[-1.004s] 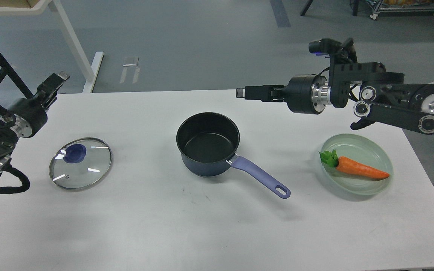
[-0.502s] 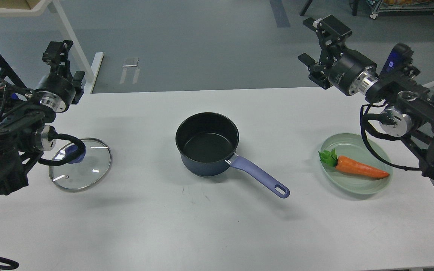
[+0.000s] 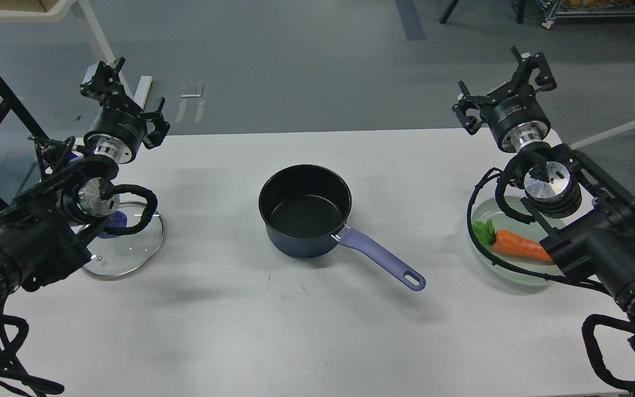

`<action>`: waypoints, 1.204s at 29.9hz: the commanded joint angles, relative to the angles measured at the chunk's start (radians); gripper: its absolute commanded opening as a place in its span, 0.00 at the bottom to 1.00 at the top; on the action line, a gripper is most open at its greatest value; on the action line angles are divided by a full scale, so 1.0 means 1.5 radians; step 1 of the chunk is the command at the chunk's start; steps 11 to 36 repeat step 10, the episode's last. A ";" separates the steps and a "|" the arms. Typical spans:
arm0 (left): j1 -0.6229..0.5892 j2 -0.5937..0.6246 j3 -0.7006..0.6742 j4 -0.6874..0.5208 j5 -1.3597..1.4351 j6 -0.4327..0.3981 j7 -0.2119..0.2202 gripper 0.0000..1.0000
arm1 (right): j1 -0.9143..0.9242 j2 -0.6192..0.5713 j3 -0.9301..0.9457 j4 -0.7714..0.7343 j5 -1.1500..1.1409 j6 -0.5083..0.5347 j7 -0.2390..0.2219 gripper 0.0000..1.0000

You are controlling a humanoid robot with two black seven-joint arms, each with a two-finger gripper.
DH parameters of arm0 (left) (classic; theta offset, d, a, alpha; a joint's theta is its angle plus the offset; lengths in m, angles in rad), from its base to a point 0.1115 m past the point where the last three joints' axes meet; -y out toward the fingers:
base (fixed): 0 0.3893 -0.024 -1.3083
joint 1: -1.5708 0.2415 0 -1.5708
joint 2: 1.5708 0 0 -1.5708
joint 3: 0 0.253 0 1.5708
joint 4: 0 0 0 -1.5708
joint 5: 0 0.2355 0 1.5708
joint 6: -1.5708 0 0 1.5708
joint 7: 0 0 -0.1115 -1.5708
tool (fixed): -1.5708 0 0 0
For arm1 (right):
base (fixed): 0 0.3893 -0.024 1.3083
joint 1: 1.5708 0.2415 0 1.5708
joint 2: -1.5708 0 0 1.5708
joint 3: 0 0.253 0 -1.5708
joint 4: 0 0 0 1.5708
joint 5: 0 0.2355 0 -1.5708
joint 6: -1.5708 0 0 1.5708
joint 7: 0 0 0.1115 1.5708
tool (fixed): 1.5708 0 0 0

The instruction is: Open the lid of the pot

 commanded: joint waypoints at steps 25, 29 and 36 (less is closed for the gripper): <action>0.010 0.002 -0.012 -0.005 -0.006 -0.021 0.000 0.99 | 0.000 -0.012 0.004 -0.012 0.000 0.005 0.004 1.00; 0.010 0.002 -0.012 -0.005 -0.006 -0.021 0.000 0.99 | 0.000 -0.012 0.004 -0.012 0.000 0.005 0.004 1.00; 0.010 0.002 -0.012 -0.005 -0.006 -0.021 0.000 0.99 | 0.000 -0.012 0.004 -0.012 0.000 0.005 0.004 1.00</action>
